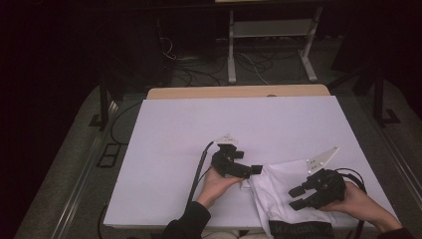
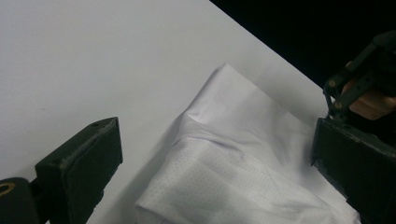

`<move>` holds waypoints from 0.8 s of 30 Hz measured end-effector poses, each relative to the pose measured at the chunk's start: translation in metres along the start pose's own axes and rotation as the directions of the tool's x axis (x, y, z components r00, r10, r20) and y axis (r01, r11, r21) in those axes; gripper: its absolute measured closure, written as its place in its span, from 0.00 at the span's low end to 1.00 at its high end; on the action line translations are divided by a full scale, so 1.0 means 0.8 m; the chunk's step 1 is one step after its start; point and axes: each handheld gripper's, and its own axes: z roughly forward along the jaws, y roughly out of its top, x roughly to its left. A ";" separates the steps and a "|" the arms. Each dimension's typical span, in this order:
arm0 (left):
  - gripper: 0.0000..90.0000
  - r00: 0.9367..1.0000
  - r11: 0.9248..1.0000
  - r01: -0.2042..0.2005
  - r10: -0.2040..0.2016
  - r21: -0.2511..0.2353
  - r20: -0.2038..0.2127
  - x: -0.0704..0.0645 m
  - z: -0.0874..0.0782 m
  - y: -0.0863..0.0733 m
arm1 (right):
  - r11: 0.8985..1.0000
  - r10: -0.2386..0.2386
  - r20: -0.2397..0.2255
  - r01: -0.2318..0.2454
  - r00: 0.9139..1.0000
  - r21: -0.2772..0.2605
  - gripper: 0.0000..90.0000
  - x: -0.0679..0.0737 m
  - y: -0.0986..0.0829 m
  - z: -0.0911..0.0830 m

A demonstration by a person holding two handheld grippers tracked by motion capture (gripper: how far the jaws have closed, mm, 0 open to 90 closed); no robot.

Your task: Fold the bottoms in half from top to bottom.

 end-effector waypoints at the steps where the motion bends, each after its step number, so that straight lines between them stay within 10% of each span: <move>1: 0.02 1.000 1.000 0.000 0.000 0.001 0.000 0.000 0.000 0.000 | 1.000 0.010 0.011 -0.010 1.000 -0.009 0.53 -0.001 0.000 -0.003; 24: 0.02 1.000 1.000 -0.004 0.004 0.018 -0.009 0.002 0.001 0.001 | 0.985 0.118 0.147 -0.097 0.982 -0.144 0.15 -0.036 -0.010 -0.048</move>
